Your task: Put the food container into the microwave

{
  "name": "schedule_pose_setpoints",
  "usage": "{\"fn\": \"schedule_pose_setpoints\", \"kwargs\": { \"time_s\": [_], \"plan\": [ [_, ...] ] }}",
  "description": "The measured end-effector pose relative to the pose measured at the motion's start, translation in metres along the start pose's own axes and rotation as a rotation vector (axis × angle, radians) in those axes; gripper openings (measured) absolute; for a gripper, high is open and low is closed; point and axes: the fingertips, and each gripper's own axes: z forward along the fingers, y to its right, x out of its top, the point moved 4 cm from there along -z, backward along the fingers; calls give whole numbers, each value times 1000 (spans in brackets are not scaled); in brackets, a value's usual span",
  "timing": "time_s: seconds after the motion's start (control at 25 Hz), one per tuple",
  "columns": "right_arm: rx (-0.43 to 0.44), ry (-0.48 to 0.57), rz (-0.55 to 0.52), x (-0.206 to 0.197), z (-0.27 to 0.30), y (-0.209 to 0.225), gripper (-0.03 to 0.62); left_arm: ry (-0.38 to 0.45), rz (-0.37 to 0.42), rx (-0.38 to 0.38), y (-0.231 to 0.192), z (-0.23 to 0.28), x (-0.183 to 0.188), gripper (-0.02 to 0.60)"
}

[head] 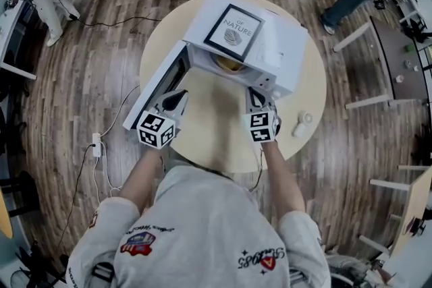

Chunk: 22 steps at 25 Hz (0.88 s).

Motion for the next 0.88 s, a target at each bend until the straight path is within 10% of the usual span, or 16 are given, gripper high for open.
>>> {"fn": "schedule_pose_setpoints", "kwargs": {
  "time_s": [0.88],
  "plan": [
    [-87,163,281,-3,-89,14,6,35,61,1,38,-3,14,5]
  ]
}}
